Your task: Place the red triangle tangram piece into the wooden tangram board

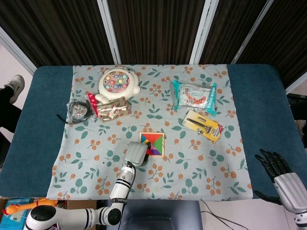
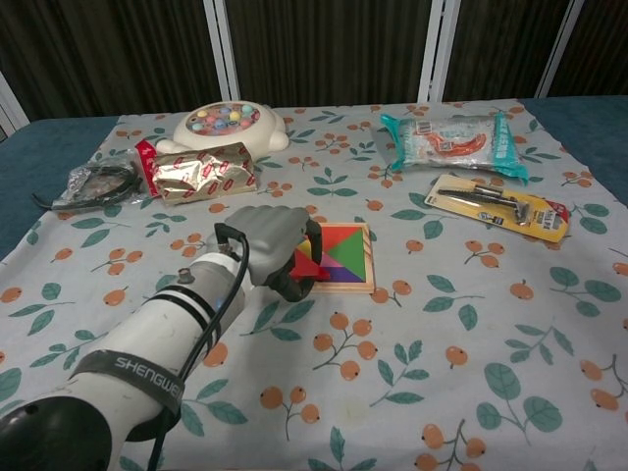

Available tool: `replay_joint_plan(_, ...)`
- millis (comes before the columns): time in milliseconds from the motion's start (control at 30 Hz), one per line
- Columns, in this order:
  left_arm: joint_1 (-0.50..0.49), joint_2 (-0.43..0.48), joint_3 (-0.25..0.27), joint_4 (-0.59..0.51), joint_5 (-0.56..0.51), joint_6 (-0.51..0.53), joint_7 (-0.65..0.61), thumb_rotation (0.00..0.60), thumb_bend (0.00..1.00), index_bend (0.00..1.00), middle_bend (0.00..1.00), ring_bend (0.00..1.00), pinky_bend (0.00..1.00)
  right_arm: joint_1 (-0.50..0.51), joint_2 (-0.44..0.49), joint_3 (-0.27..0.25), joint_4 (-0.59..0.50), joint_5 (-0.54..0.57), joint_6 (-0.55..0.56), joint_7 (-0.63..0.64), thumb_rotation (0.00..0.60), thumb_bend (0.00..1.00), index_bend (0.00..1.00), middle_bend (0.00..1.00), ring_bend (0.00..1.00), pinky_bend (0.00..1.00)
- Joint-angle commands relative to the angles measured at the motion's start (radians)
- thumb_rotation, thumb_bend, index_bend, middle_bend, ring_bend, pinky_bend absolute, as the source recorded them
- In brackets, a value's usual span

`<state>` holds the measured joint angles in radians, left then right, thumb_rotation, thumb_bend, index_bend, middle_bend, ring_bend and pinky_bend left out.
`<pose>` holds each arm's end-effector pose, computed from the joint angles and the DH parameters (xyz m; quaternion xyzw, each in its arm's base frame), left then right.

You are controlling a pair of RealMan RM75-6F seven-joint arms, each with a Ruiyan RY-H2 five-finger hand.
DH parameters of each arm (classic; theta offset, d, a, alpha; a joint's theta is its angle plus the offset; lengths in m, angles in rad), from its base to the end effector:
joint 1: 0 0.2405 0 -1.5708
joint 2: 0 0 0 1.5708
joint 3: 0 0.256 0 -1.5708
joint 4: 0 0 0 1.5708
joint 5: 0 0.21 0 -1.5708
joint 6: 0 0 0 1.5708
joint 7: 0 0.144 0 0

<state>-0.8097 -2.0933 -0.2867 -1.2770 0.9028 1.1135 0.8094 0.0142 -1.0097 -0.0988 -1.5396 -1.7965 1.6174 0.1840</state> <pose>-0.0579 0.2997 -0.1386 -0.7364 -0.3806 -0.3418 0.4429 -0.3086 -0.1238 0.1792 0.6677 -0.3715 0.4082 0.4995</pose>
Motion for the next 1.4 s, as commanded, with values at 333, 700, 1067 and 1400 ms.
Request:
replay_joint_plan(333,0.001,0.009,0.01,-0.011,0.003,0.012,0.002,0.6,0.41,0.42,1.0,1.0,1.0,0.0,-0.001,-0.001,-0.001,-0.002,-0.002,-0.004,0.6,0.15,0.0,0.0,0.0,0.0)
replay_joint_plan(700,0.0,0.018,0.014,-0.023,0.005,0.02,0.005,0.6,0.41,0.42,1.0,1.0,1.0,0.001,-0.001,-0.001,-0.002,-0.002,-0.004,-0.008,0.6,0.15,0.0,0.0,0.0,0.0)
replay_joint_plan(1067,-0.001,0.027,0.024,-0.036,-0.01,0.026,0.034,0.6,0.41,0.43,1.0,1.0,1.0,0.001,-0.001,0.0,-0.002,-0.001,-0.002,-0.005,0.6,0.15,0.0,0.0,0.0,0.0)
replay_joint_plan(1400,0.002,0.033,0.031,-0.043,-0.006,0.034,0.033,0.6,0.41,0.45,1.0,1.0,1.0,-0.001,-0.001,-0.001,-0.002,-0.003,0.001,-0.005,0.6,0.15,0.0,0.0,0.0,0.0)
